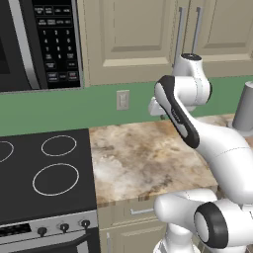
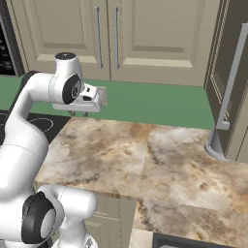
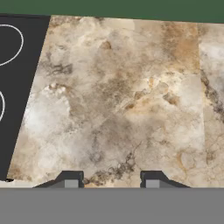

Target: Open the cabinet, retrieve the rolling pin, and place it next to the meat on the cutting board to prepare for tenderizing.

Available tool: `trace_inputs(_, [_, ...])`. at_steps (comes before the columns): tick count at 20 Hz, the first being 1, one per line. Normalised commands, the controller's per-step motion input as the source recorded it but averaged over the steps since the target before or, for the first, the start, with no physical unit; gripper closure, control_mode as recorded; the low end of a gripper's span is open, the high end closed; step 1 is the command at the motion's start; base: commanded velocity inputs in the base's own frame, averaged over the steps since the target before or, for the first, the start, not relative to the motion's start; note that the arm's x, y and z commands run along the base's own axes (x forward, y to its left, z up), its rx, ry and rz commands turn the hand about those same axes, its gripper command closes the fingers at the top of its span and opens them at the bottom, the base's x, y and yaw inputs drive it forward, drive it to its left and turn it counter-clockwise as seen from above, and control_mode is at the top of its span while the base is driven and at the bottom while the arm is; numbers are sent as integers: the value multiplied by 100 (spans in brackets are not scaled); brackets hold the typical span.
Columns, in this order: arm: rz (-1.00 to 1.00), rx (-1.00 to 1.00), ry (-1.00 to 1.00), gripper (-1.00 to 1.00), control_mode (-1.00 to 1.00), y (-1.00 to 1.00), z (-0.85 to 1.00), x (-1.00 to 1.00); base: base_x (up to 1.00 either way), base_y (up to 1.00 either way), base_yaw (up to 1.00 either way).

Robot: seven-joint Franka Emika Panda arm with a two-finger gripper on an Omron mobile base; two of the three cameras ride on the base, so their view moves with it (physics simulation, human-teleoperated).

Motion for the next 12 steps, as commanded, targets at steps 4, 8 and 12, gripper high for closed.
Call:
trace_inputs(4, [0,0,0,-100,-100,0,0,0,0,0,0])
trace_inputs(8, [-7,0,0,-100,-100,-1,-4,0,0,0,0])
trace_inputs(12, [-8,0,-7,-100,-100,-13,-9,-1,0,0,0])
